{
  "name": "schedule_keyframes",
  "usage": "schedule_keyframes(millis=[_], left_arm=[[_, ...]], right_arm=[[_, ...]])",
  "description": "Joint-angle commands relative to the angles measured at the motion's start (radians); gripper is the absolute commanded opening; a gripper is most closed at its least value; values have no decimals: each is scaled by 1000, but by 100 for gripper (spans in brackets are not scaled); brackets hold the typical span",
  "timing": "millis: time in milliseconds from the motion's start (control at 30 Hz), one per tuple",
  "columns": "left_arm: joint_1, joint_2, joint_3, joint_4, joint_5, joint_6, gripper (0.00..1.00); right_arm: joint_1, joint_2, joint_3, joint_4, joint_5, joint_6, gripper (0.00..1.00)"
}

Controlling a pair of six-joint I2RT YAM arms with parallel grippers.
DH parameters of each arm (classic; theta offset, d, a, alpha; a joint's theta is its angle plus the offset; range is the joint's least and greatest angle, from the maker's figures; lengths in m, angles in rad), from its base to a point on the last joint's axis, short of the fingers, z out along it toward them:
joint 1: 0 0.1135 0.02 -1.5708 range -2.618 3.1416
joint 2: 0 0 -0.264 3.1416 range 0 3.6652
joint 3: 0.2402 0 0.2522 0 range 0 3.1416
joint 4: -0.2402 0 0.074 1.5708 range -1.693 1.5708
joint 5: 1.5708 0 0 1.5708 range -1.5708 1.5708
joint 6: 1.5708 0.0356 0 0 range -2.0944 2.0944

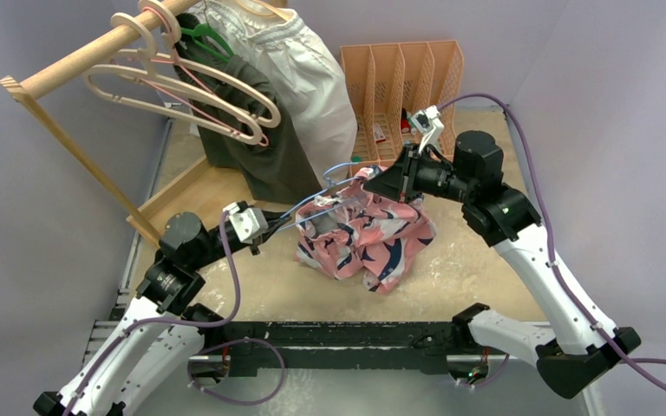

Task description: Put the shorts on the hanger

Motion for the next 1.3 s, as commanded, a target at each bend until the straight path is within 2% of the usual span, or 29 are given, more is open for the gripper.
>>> schedule_keyframes(millis=[0, 233, 367, 500, 700, 1067, 1267], left_arm=[[3, 7, -25, 135, 26, -24, 0], [3, 8, -65, 201, 32, -45, 0], [3, -25, -89, 253, 57, -84, 0], [3, -74, -120, 326, 65, -150, 0], [2, -87, -167, 483, 76, -268, 0], [3, -79, -191, 555, 122, -307, 0], [2, -67, -187, 559, 162, -305, 0]], right_arm=[[40, 7, 88, 78, -51, 29, 0], [201, 92, 191, 88, 34, 27, 1], [205, 96, 201, 67, 97, -17, 11], [204, 80, 168, 51, 130, -155, 24], [205, 22, 114, 119, 79, -330, 39], [205, -84, 72, 95, -3, -756, 58], [204, -41, 138, 12, -26, -880, 67]])
